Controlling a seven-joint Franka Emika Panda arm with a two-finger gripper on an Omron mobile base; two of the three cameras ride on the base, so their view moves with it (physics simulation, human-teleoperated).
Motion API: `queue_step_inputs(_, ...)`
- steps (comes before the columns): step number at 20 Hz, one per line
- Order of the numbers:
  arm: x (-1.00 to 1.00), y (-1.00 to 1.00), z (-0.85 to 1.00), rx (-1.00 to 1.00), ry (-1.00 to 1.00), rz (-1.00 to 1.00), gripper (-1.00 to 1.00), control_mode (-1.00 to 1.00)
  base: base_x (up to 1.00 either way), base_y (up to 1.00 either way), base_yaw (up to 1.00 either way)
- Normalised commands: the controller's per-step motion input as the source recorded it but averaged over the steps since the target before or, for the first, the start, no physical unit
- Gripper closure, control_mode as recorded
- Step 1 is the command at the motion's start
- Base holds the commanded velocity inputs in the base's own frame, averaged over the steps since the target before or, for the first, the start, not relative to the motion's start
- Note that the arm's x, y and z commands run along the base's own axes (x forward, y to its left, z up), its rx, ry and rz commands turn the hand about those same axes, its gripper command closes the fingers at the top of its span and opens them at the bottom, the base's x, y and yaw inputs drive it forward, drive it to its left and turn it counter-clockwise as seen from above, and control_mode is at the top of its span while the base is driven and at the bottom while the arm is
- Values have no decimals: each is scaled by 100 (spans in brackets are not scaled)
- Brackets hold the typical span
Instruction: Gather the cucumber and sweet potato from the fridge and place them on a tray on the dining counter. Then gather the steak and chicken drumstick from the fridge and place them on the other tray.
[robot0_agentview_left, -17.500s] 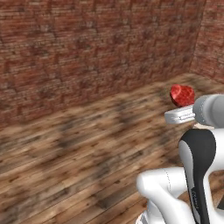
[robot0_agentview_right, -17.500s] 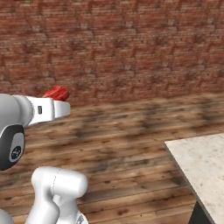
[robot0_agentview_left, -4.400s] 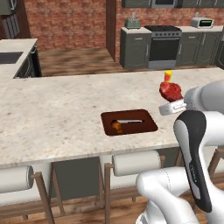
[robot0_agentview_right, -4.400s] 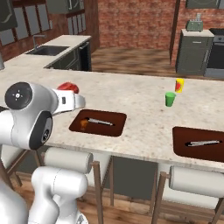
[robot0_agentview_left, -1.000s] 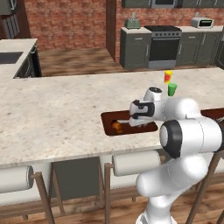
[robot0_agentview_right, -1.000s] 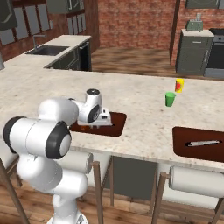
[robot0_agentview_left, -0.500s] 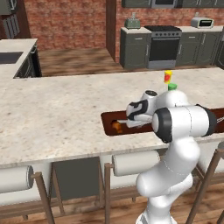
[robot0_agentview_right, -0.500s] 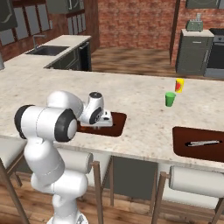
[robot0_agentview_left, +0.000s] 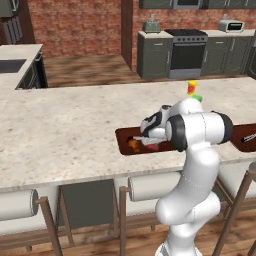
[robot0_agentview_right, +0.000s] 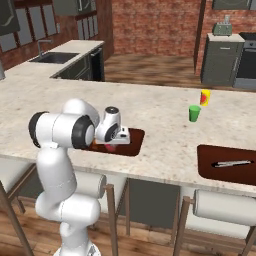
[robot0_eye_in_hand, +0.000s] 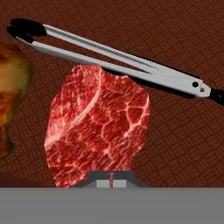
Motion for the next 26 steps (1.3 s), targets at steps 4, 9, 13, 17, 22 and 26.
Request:
queue_step_inputs(4, 24, 0, -14, 0, 0, 0, -100, -100, 0, 0, 0)
queue_step_inputs(9, -57, -6, 6, 7, -39, 0, -100, -100, 0, 0, 0)
queue_step_inputs(13, -100, -8, 22, 13, -53, 0, -100, -100, 0, 0, 0)
queue_step_inputs(17, -100, -17, 68, 22, -32, 0, -100, -100, 0, 0, 0)
queue_step_inputs(22, -100, -42, 100, 27, -5, -2, -100, -100, 0, 0, 0)
queue_step_inputs(26, -100, -43, 100, 22, 10, -9, -100, -100, 0, 0, 0)
